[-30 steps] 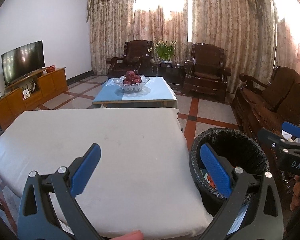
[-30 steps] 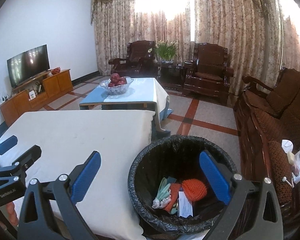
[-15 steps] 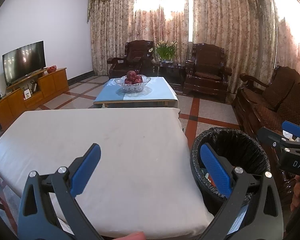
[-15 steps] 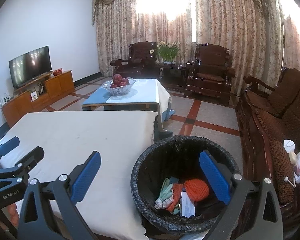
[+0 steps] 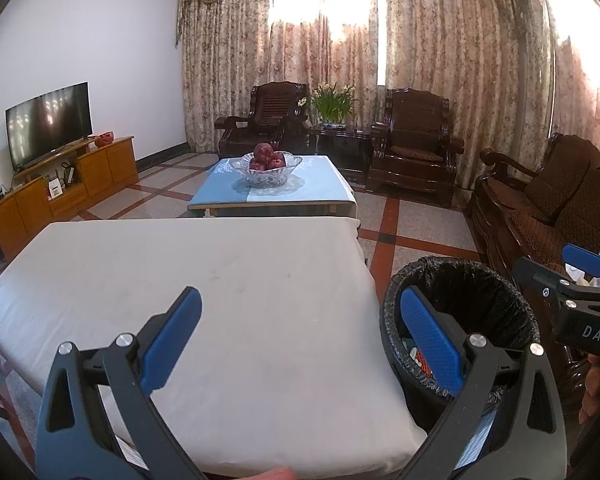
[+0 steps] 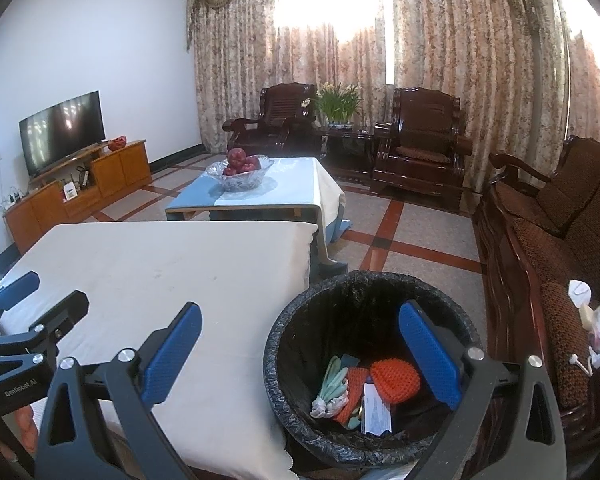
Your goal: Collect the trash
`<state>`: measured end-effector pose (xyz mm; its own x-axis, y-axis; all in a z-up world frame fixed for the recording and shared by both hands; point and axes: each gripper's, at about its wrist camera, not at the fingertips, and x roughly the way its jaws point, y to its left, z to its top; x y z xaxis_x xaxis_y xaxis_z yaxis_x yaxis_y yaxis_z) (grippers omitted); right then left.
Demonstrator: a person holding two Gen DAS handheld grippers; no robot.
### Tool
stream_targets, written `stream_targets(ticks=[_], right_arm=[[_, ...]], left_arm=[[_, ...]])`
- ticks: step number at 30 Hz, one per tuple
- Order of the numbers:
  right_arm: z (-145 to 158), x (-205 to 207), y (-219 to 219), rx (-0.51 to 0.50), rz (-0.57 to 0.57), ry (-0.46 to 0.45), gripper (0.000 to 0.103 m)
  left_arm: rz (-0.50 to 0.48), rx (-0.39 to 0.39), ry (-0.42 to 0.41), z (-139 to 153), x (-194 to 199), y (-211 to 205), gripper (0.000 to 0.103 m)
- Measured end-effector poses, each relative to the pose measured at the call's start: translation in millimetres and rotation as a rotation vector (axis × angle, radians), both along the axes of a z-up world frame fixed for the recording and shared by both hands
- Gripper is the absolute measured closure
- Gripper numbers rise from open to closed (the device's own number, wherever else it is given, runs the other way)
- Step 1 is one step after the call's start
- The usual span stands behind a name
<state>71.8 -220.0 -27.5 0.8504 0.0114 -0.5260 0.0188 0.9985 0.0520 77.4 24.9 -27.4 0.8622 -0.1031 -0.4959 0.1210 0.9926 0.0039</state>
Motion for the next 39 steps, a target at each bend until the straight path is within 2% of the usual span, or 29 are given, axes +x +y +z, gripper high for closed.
stream_targets(ticks=[39], right_arm=[[2.2,0.1,1.5,0.001,0.0,0.001,0.006]], left_arm=[[0.001,-0.003,0.001,0.6,2.3,0.0,0.006]])
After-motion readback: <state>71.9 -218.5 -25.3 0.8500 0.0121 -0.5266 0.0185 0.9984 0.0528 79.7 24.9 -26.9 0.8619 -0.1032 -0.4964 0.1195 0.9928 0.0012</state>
